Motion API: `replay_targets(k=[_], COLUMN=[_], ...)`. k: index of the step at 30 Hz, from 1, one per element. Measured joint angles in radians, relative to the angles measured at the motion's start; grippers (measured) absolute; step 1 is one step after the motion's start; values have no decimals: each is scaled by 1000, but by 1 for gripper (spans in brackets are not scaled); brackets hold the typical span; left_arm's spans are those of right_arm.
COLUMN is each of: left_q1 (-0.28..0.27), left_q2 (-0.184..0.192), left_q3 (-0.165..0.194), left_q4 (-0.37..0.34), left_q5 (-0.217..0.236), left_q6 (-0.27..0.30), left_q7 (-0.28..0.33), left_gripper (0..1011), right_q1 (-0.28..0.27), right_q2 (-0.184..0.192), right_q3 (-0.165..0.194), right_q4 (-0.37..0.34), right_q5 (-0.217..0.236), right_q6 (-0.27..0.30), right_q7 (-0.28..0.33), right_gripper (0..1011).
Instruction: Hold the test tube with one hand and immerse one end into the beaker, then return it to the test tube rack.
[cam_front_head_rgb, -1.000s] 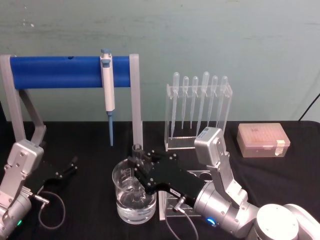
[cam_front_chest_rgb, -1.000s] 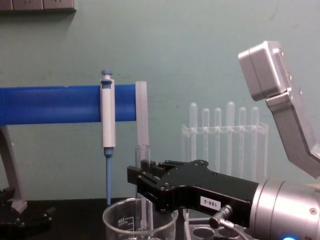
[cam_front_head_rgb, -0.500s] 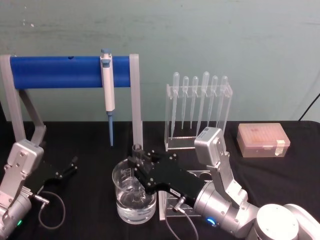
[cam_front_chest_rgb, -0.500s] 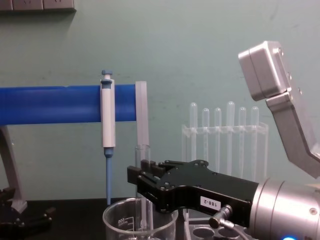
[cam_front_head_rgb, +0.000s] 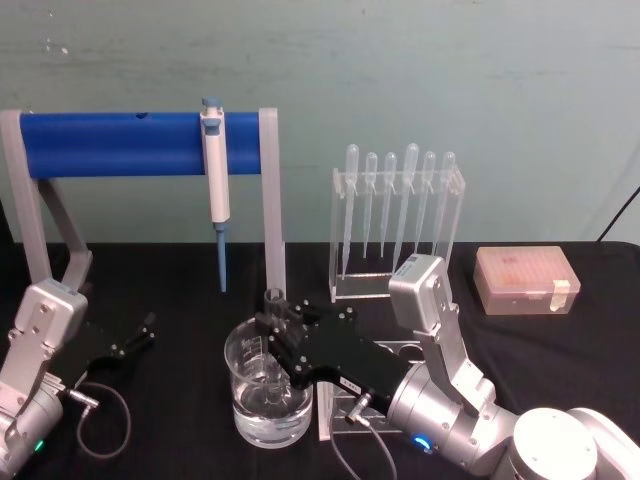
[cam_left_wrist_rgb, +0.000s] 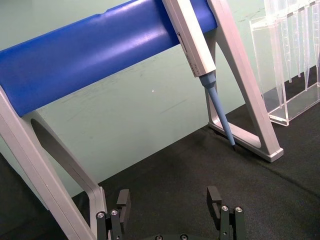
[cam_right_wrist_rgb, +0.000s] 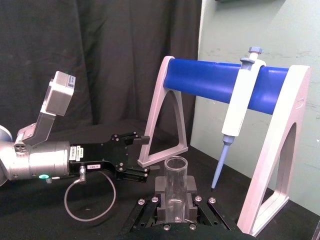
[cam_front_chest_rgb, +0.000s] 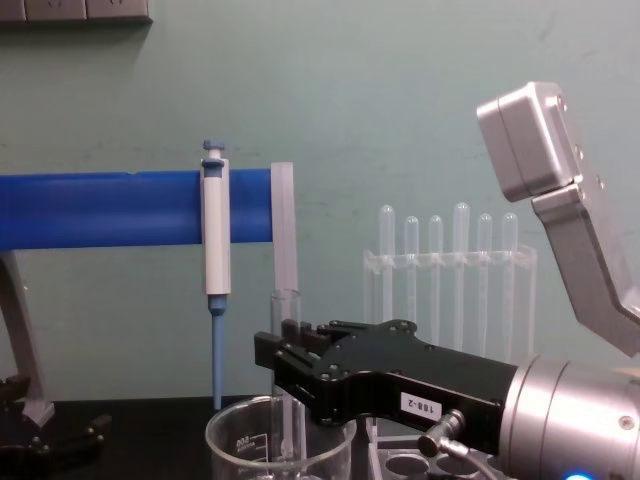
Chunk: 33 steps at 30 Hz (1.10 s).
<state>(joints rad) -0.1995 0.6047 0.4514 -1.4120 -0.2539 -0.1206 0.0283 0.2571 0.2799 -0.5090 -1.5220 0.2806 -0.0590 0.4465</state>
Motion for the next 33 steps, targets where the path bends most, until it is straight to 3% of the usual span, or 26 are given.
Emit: replay_targets(k=[18, 24, 33], left_q1=[0, 0, 0], left_q2=[0, 0, 0], left_q3=[0, 0, 0], left_q4=[0, 0, 0], left_q5=[0, 0, 0], left_q6=[0, 0, 0], left_q7=[0, 0, 0], left_gripper=[1000, 1000, 1000], right_q1=[-1, 2, 18], right_q2=[2, 17, 55], right_q3=[4, 19, 62], right_q4=[-17, -90, -237], right_q5=[0, 8, 65], right_q6=[0, 27, 149], right_q7=[0, -3, -22], right_gripper=[224, 224, 224])
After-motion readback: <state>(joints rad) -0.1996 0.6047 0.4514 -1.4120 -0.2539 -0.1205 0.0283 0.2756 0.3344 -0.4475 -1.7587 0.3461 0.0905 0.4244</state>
